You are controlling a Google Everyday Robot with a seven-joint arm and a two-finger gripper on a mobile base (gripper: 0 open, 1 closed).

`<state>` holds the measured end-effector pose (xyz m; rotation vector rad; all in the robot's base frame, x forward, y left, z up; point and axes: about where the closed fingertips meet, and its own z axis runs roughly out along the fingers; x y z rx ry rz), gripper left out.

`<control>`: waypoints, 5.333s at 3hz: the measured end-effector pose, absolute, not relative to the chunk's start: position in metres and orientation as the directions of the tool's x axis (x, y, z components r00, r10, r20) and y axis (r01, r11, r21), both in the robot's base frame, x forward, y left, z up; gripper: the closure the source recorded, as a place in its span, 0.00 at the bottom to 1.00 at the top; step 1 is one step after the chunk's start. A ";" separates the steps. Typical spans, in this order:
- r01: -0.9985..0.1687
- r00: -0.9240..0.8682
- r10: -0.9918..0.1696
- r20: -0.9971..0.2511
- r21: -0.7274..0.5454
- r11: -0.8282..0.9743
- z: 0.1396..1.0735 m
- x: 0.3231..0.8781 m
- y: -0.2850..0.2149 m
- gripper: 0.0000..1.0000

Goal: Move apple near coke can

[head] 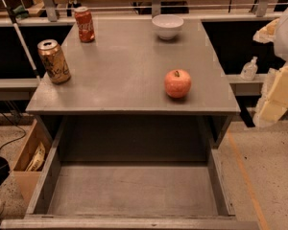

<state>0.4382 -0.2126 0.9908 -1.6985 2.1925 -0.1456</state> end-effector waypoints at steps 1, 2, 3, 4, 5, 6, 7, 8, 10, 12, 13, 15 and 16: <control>-0.915 -0.211 -0.953 -0.220 -0.298 0.271 0.991 0.438 -0.213 0.00; -0.892 -0.222 -0.930 -0.294 -0.323 0.315 0.989 0.446 -0.209 0.00; -0.849 -0.236 -0.843 -0.483 -0.319 0.421 0.969 0.471 -0.219 0.00; -0.830 -0.204 -0.726 -0.657 -0.277 0.485 0.939 0.504 -0.214 0.00; -0.827 -0.131 -0.550 -0.825 -0.214 0.519 0.924 0.538 -0.190 0.00; -0.832 -0.085 -0.373 -0.924 -0.141 0.537 0.926 0.554 -0.169 0.00; -0.838 -0.054 -0.247 -0.968 -0.091 0.538 0.930 0.564 -0.156 0.00; -0.842 -0.051 -0.229 -0.972 -0.081 0.533 0.931 0.565 -0.151 0.00; -0.840 -0.066 -0.252 -0.966 -0.082 0.536 0.903 0.578 -0.137 0.00; -0.841 -0.103 -0.198 -0.975 -0.021 0.541 0.855 0.618 -0.127 0.16; -0.846 -0.077 -0.170 -0.982 -0.025 0.532 0.854 0.627 -0.119 0.41; -0.851 -0.076 -0.171 -0.982 -0.025 0.525 0.854 0.626 -0.113 0.87; -0.853 -0.076 -0.171 -0.982 -0.025 0.521 0.854 0.626 -0.111 1.00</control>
Offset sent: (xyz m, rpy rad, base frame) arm 0.0343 0.0082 -0.0054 0.3038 -0.2076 -0.1117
